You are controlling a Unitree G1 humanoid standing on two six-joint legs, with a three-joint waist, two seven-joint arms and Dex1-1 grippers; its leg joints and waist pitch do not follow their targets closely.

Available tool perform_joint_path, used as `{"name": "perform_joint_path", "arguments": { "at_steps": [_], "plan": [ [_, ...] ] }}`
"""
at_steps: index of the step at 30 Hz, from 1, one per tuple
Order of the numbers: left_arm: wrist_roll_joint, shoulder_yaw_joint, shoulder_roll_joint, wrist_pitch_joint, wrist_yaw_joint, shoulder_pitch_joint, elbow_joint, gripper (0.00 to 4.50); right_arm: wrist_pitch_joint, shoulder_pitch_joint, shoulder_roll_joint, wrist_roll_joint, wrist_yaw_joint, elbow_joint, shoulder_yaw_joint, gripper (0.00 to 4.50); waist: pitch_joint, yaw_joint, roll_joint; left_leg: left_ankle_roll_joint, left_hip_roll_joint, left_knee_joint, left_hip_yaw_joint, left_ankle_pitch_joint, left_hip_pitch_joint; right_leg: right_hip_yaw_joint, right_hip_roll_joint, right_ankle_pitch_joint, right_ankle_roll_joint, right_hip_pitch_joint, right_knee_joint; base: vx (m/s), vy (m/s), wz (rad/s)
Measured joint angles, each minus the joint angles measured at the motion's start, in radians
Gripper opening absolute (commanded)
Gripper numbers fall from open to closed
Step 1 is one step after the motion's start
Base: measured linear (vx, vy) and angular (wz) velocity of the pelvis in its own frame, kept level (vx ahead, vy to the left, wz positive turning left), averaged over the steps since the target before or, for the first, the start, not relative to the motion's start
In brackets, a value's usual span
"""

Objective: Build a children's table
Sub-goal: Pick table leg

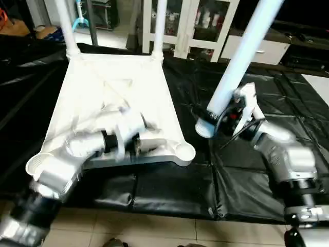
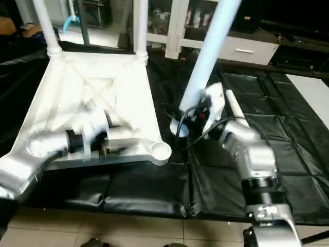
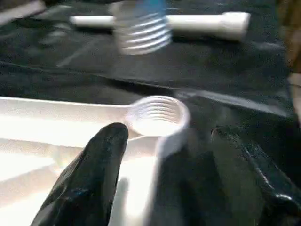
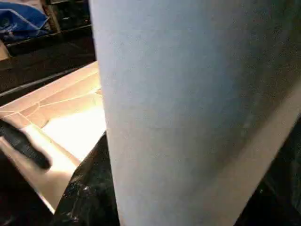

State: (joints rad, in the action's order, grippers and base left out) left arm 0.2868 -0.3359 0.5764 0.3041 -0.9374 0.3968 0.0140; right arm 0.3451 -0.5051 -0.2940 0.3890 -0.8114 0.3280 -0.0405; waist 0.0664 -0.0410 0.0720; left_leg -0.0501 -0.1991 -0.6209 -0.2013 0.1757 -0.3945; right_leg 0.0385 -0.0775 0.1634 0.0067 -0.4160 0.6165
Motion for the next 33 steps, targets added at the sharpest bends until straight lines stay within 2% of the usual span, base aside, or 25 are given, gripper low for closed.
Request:
{"name": "perform_joint_path", "arguments": {
  "at_steps": [2, 6, 11, 13, 16, 17, 21, 25, 33],
  "plan": [
    [-0.018, -0.015, 0.001, -0.025, -0.016, 0.0, -0.004, 3.18, -0.006, 0.007, 0.016, 0.002, 0.0, 0.0, 0.0, 1.91, 0.0, 0.008, 0.0, 0.0, 0.0, 0.0, 0.0, 0.0, 0.0, 0.0, 0.0, 0.0, 0.0, 0.0, 0.001, 0.0, 0.0, 0.0],
    [-0.111, -0.057, 0.017, -0.116, -0.025, 0.001, -0.091, 3.18, -0.015, 0.055, 0.046, 0.016, 0.002, -0.013, -0.012, 1.91, 0.0, 0.012, -0.001, 0.0, 0.0, 0.001, 0.001, 0.0, 0.003, 0.0, 0.001, 0.002, 0.003, 0.001, 0.001, 0.0, 0.0, 0.0],
    [-0.165, -0.07, 0.02, -0.166, -0.023, 0.019, -0.176, 3.18, -0.037, 0.078, 0.057, 0.034, 0.001, -0.019, -0.011, 1.91, 0.001, 0.013, -0.002, 0.0, 0.0, 0.001, 0.001, 0.0, 0.002, 0.0, 0.001, 0.001, 0.002, 0.0, 0.001, 0.0, 0.0, 0.0],
    [-0.177, -0.074, 0.023, -0.176, -0.026, 0.038, -0.201, 2.89, -0.043, 0.078, 0.062, 0.035, 0.001, -0.032, -0.011, 1.91, 0.001, 0.013, -0.002, 0.0, 0.0, 0.001, 0.001, 0.0, 0.003, 0.0, 0.001, 0.0, 0.001, 0.0, 0.001, 0.0, 0.0, 0.0],
    [-0.196, -0.074, 0.022, -0.203, -0.033, 0.064, -0.249, 2.78, -0.044, 0.077, 0.068, 0.038, -0.003, -0.048, -0.011, 1.91, 0.001, 0.012, -0.002, 0.0, 0.0, 0.001, 0.001, 0.0, 0.003, 0.0, 0.001, 0.0, 0.0, 0.0, 0.001, 0.0, 0.0, 0.0],
    [-0.202, -0.074, 0.022, -0.205, -0.038, 0.069, -0.262, 2.54, -0.044, 0.077, 0.068, 0.038, -0.005, -0.049, -0.011, 1.91, 0.001, 0.012, -0.002, 0.0, 0.0, 0.001, 0.001, 0.0, 0.003, 0.0, 0.001, 0.0, 0.0, 0.0, 0.001, 0.0, 0.0, 0.0],
    [-0.213, -0.075, 0.013, -0.225, -0.068, 0.079, -0.302, 2.37, -0.044, 0.077, 0.063, 0.039, -0.019, -0.049, -0.01, 1.91, 0.001, 0.012, -0.002, 0.0, 0.0, 0.001, 0.0, 0.0, 0.003, 0.0, 0.001, -0.002, -0.002, 0.0, 0.001, 0.0, 0.0, 0.0],
    [-0.232, -0.085, 0.014, -0.243, -0.094, 0.093, -0.321, 1.93, -0.045, 0.062, 0.053, 0.037, -0.029, -0.042, -0.007, 1.91, 0.001, 0.012, -0.003, 0.0, 0.0, 0.002, 0.0, 0.0, 0.003, 0.0, 0.001, -0.001, -0.002, 0.0, 0.0, 0.0, 0.0, 0.0],
    [-0.264, -0.108, -0.005, -0.262, -0.117, 0.133, -0.367, 1.39, -0.039, 0.019, 0.043, 0.031, -0.084, -0.014, 0.027, 1.91, 0.002, 0.009, -0.003, 0.0, 0.0, 0.002, 0.0, 0.0, 0.003, 0.0, 0.001, 0.0, 0.001, 0.001, 0.0, 0.0, 0.0, 0.0]
  ]
}}
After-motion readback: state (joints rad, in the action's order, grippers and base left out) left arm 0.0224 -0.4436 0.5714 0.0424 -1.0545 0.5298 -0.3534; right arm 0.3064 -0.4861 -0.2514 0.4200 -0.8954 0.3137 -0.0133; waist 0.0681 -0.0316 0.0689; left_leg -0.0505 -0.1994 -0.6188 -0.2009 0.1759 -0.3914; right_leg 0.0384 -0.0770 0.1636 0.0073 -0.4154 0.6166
